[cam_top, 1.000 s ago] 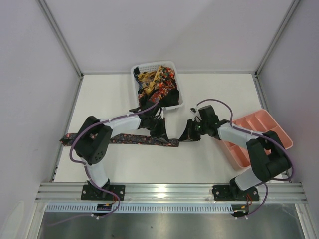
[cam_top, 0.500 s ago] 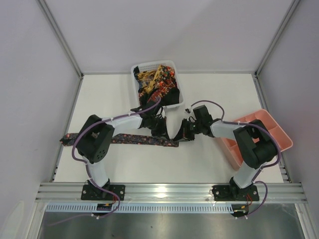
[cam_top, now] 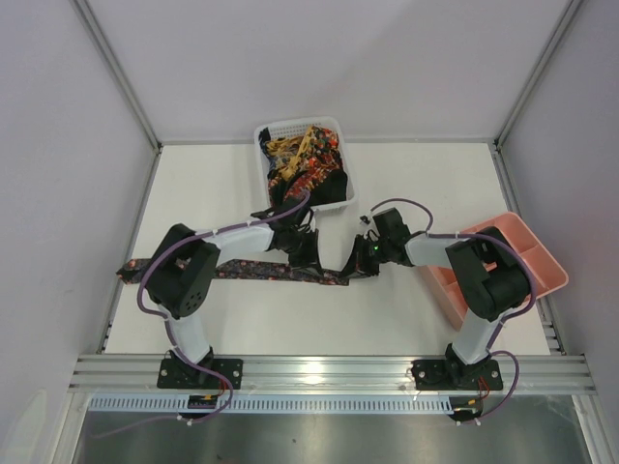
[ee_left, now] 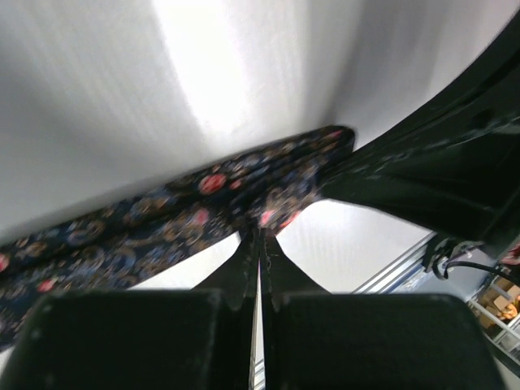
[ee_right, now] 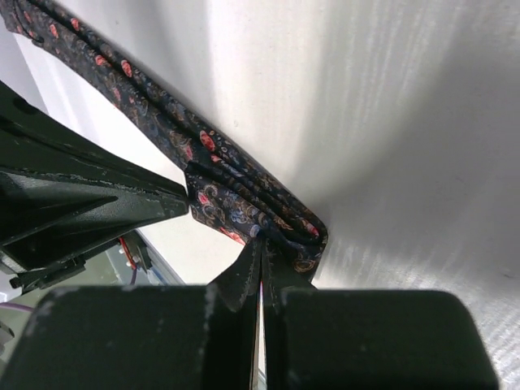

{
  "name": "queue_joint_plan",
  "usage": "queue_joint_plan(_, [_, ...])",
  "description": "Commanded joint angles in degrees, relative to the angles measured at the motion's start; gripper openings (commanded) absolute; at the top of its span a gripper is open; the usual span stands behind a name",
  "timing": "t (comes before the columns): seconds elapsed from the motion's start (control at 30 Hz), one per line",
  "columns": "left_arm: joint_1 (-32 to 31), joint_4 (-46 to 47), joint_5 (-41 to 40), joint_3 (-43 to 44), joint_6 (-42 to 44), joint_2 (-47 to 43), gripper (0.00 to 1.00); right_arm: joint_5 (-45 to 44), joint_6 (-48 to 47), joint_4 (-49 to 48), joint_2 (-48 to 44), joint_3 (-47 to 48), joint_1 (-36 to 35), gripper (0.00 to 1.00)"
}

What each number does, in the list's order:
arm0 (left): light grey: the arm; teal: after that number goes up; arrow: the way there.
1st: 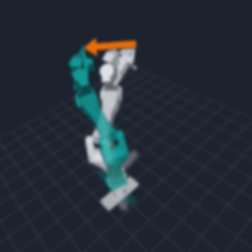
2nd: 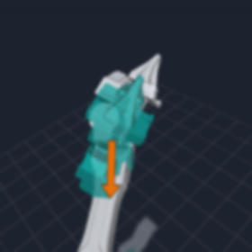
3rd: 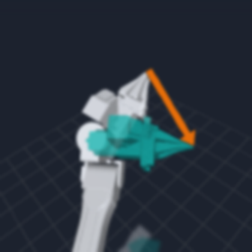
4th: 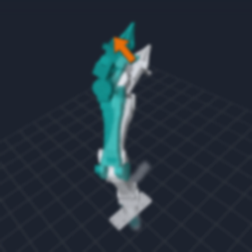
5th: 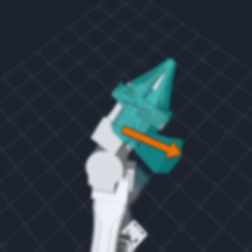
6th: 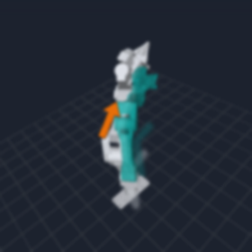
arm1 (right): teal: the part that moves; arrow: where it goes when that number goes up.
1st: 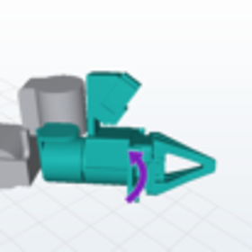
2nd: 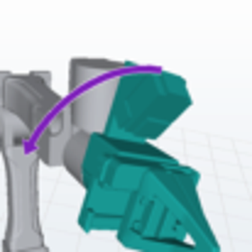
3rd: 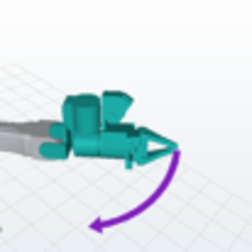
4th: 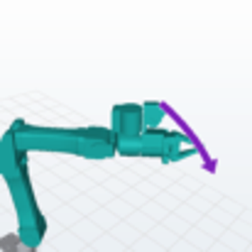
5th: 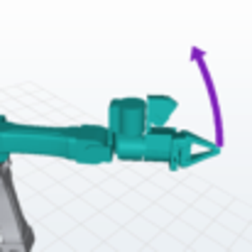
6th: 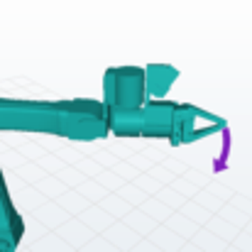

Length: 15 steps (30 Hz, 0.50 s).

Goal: Roll the ties
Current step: Roll the tie

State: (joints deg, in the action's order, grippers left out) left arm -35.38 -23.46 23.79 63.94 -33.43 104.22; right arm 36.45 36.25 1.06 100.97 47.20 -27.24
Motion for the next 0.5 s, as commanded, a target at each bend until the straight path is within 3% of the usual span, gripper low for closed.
queue_joint_plan(0.0, [0.6, -2.0, -2.5, -1.9, 0.4, -3.6, 0.00, -2.7, -0.4, 0.3, 0.4, -0.4, 0.4, 0.00])
queue_joint_plan(0.47, [1.1, -0.1, -5.8, -6.1, -0.2, -3.8, 0.01, -3.0, 0.8, 1.8, -0.9, -2.5, -0.4, 0.00])
